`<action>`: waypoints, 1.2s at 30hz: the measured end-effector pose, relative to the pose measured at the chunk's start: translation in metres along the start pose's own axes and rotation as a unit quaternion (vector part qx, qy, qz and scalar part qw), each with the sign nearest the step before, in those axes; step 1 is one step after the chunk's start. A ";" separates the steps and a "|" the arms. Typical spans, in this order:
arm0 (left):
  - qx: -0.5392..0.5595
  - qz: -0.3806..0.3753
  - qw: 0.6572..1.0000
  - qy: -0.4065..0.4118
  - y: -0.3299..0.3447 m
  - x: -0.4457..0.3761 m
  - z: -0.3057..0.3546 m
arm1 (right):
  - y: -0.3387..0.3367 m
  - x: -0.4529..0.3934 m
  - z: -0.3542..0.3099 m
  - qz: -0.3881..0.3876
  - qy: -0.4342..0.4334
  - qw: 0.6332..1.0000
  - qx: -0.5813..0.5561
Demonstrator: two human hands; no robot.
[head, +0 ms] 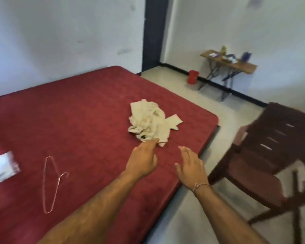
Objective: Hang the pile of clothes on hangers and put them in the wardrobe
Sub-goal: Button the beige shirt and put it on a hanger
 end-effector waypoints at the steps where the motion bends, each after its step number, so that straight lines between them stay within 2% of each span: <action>1: -0.020 -0.004 0.999 -0.031 -0.003 -0.010 -0.027 | 0.021 -0.022 -0.003 -0.028 0.000 1.000 -0.006; 3: -0.044 -0.015 0.996 -0.081 -0.007 -0.038 -0.080 | 0.062 -0.074 -0.012 -0.074 -0.014 0.997 -0.021; 7: -0.047 -0.033 0.988 -0.141 0.010 -0.093 -0.146 | 0.145 -0.164 -0.005 -0.158 -0.036 0.986 -0.031; 14: 0.031 -0.096 0.959 -0.263 0.117 -0.230 -0.230 | 0.327 -0.322 0.070 -0.324 -0.007 0.945 -0.038; 17: 0.084 -0.107 0.940 -0.314 0.163 -0.267 -0.250 | 0.390 -0.361 0.108 -0.388 -0.039 0.921 0.015; 20: 0.169 -0.112 0.893 -0.402 0.199 -0.286 -0.267 | 0.439 -0.388 0.135 -0.437 -0.077 0.895 0.047; 22: 0.246 -0.113 0.839 -0.473 0.209 -0.287 -0.275 | 0.451 -0.398 0.134 -0.470 -0.064 0.879 -0.041; 24: 0.341 -0.088 0.750 -0.559 0.215 -0.290 -0.277 | 0.437 -0.402 0.113 -0.460 -0.009 0.843 -0.277; 25: 0.385 -0.071 0.701 -0.596 0.213 -0.291 -0.275 | 0.419 -0.398 0.095 -0.438 0.035 0.804 -0.402; 26: 0.423 -0.062 0.663 -0.615 0.211 -0.293 -0.271 | 0.399 -0.393 0.075 -0.416 0.075 0.746 -0.515; 27: 0.452 -0.049 0.640 -0.619 0.209 -0.296 -0.267 | 0.379 -0.387 0.055 -0.406 0.096 0.683 -0.599; 28: 0.467 -0.024 0.635 -0.615 0.203 -0.299 -0.264 | 0.359 -0.382 0.038 -0.400 0.105 0.645 -0.643; 29: 0.462 0.009 0.648 -0.605 0.195 -0.302 -0.262 | 0.342 -0.376 0.025 -0.383 0.110 0.633 -0.663; 30: 0.433 0.047 0.676 -0.595 0.180 -0.302 -0.263 | 0.330 -0.372 0.017 -0.353 0.119 0.651 -0.661; 31: 0.379 0.075 0.717 -0.581 0.167 -0.302 -0.266 | 0.320 -0.373 0.018 -0.285 0.126 0.704 -0.638; 33: 0.266 0.103 0.789 -0.544 0.128 -0.298 -0.268 | 0.293 -0.386 0.021 -0.096 0.065 0.852 -0.510; 34: 0.243 0.094 0.816 -0.517 0.108 -0.298 -0.263 | 0.282 -0.392 0.017 -0.032 -0.002 0.892 -0.450; 35: 0.245 0.077 0.835 -0.488 0.085 -0.292 -0.257 | 0.273 -0.397 0.005 -0.009 -0.075 0.910 -0.408; 36: 0.250 0.043 0.850 -0.461 0.065 -0.288 -0.250 | 0.267 -0.405 -0.007 -0.022 -0.133 0.919 -0.371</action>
Point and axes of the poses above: each hand's wrist, its own x-axis away from the middle knuckle, its own y-axis out of the palm, z = x × y, the point moved 4 cm from there along -x, towards the middle knuckle, and after that the axes turned 13 degrees about -y, right-handed, at the moved point
